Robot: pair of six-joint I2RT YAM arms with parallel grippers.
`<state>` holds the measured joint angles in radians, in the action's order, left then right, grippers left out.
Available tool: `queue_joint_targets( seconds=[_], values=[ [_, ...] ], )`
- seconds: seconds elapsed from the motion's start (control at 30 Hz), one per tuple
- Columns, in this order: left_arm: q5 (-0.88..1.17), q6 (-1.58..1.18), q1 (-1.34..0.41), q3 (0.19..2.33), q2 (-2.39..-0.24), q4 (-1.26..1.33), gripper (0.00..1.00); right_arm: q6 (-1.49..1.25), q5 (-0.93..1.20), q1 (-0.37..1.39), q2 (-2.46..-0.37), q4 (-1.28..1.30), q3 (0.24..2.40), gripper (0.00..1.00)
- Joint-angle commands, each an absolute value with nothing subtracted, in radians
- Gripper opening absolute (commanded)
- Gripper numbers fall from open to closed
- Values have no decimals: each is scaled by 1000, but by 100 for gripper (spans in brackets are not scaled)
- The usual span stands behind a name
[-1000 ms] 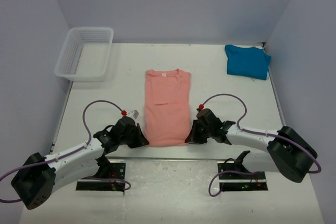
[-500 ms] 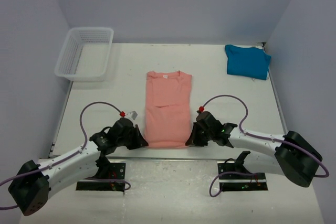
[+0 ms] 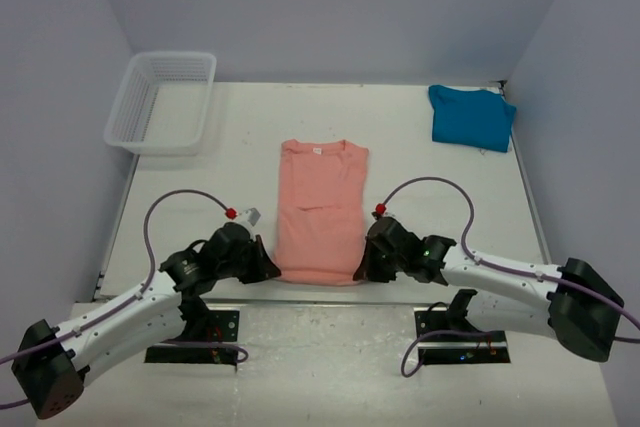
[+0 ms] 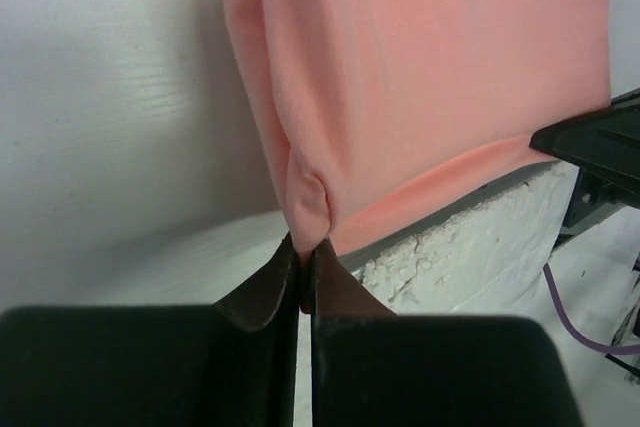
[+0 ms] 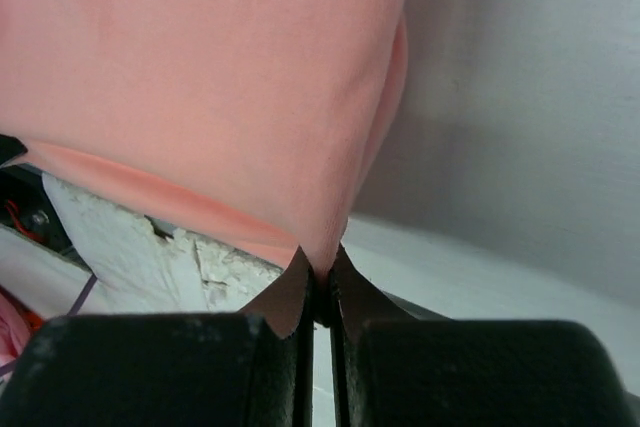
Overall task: Fold and stack the t-shirts
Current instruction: Grab one side of the 2/3 rectangular tshirt with both arms, then fold the long partially folded tshirt into a neat square
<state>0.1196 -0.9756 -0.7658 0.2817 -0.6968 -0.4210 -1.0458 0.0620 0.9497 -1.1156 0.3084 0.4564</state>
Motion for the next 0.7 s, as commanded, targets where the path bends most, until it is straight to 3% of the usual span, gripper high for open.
queue_joint_targets(
  seconds=[0.0,0.27,0.67],
  values=[
    [6,-919,-775,414,-679,-552,0,-1043,-113,966,-1069,529,557,0],
    [-138,-787,-761,704,-954,-471,0,-836,-156,822,-1233,615,868,0],
    [-92,-605,-482,1060,-1478,-278,0,-565,-6,540,-1684,607,1304,0]
  ],
)
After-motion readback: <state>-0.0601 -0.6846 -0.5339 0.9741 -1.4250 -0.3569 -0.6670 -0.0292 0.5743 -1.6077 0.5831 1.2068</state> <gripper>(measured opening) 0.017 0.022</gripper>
